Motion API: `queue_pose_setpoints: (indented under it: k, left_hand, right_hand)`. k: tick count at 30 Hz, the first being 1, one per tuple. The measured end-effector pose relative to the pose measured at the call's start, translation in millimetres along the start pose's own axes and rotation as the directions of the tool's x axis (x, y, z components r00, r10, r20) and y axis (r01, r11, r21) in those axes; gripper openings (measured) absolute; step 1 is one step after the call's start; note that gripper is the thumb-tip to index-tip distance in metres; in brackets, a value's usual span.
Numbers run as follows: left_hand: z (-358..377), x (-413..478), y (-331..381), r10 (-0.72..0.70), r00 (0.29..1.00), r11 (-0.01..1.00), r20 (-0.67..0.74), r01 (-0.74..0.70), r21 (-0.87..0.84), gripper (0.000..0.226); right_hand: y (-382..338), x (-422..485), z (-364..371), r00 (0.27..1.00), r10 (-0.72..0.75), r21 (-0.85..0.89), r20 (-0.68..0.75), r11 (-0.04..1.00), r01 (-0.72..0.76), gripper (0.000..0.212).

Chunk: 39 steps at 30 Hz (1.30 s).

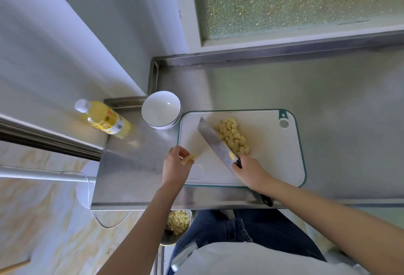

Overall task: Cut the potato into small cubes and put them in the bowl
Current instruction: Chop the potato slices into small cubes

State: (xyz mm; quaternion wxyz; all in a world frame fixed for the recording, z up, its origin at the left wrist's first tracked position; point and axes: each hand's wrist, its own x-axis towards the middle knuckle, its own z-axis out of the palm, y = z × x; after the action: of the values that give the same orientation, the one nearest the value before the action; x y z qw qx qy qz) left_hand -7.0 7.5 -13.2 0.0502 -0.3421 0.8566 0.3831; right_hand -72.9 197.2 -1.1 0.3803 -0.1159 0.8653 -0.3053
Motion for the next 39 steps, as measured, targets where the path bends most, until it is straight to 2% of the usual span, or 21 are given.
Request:
queue_pose_setpoints:
  k: [6,10,12,14,17,19,21,24,26,28,30,34,39]
  left_hand:
    - [2,4,1,0.038,0.999,0.999,0.012,-0.038,-0.031,0.019]
    - [10,9,13,0.064,0.998,0.998,-0.007,-0.064,-0.018,0.014]
    - [17,12,23,0.071,0.997,0.997,-0.032,-0.07,0.041,0.013]
    - [25,14,30,0.13,0.99,0.975,-0.055,-0.118,0.19,0.017]
    - [40,14,36,0.206,0.979,0.917,-0.016,-0.187,0.351,0.023]
    - [48,10,36,0.234,0.971,0.897,0.04,-0.231,0.376,0.024]
    - [55,5,34,0.256,0.961,0.893,0.101,-0.276,0.356,0.034]
    - [58,-3,28,0.247,0.966,0.885,0.076,-0.257,0.387,0.049]
    - [56,-5,20,0.206,0.978,0.912,0.044,-0.208,0.354,0.06]
    - [54,-5,15,0.157,0.985,0.958,0.065,-0.168,0.232,0.065]
    - [52,-5,14,0.141,0.985,0.981,0.095,-0.152,0.118,0.058]
    - [52,-3,13,0.161,0.981,0.985,0.112,-0.166,0.039,0.046]
    - [56,-4,13,0.174,0.979,0.984,0.107,-0.168,-0.065,0.039]
  right_hand:
    - [8,0,-6,0.988,0.121,0.033,-0.093,0.992,-0.118,0.015]
    - [13,-1,-5,0.983,0.127,0.022,-0.13,0.992,-0.126,0.018]
    - [12,-4,-2,0.984,0.107,0.039,-0.143,0.994,-0.103,0.018]
    - [10,-7,1,0.984,0.095,0.045,-0.148,0.995,-0.089,0.014]
    - [8,-11,4,0.984,0.091,0.053,-0.154,0.995,-0.084,0.012]
    - [9,-13,5,0.982,0.092,0.056,-0.163,0.995,-0.084,0.016]
    - [11,-13,5,0.983,0.094,0.06,-0.158,0.994,-0.086,0.017]
    - [13,-13,2,0.986,0.105,0.062,-0.131,0.993,-0.097,0.013]
    - [13,-11,-2,0.987,0.1,0.045,-0.124,0.994,-0.095,0.024]
    - [13,-11,-5,0.988,0.093,0.023,-0.122,0.996,-0.091,0.03]
    - [13,-11,-5,0.988,0.095,0.014,-0.122,0.995,-0.094,0.028]
    - [10,-13,1,0.99,0.074,0.0,-0.119,0.997,-0.075,0.014]
    - [7,-14,11,0.993,0.06,-0.011,-0.099,0.998,-0.061,0.016]
